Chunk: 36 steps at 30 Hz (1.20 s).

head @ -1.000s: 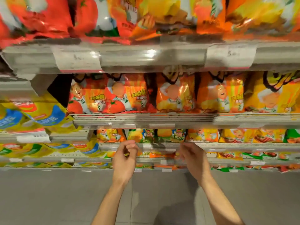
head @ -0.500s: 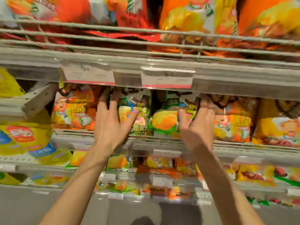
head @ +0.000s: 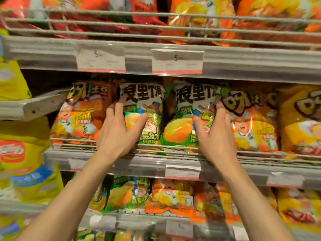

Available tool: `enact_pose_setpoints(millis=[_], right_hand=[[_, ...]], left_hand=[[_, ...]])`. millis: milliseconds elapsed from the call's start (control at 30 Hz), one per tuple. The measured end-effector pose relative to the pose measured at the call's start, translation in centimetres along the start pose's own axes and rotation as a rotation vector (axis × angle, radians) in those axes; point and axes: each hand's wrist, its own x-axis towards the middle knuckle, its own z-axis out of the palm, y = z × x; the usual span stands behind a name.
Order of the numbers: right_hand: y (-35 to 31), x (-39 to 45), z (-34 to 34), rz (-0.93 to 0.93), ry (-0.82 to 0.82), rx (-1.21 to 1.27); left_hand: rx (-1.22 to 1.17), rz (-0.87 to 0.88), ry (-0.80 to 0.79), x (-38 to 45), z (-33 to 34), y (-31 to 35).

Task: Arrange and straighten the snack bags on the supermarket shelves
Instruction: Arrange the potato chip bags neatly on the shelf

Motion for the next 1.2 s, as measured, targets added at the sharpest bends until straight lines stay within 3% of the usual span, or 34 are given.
enact_pose_setpoints(millis=[233,400,600,700,867,1000,1200], right_hand=[[0.2,0.6,-0.8,0.025,-0.094,0.174],[-0.2,0.3,-0.9,-0.017,-0.155,0.068],[-0.2,0.9,-1.7,-0.063,-0.266,-0.032],[0.2,1.2,-3.2,-0.094,-0.206,-0.079],[3.5,1.9,-6.3,-0.059,0.118,-0.323],[5.8,2.0,-6.8,0.180,-0.023,-0.461],[6.6,2.1,-6.4,0.229,-0.052,-0.472]], left_hand=[[-0.172,-0.032,-0.044,-0.2,-0.9,0.3],[-0.275,-0.020,-0.015,0.1,-1.2,-0.2],[-0.181,-0.018,-0.056,0.0,-1.3,0.2],[-0.118,-0.026,-0.048,-0.1,-1.1,0.3],[-0.062,-0.018,-0.041,-0.2,-0.9,0.5],[0.025,-0.027,-0.036,-0.1,-0.5,0.7],[0.063,0.023,0.027,0.0,0.0,0.3]])
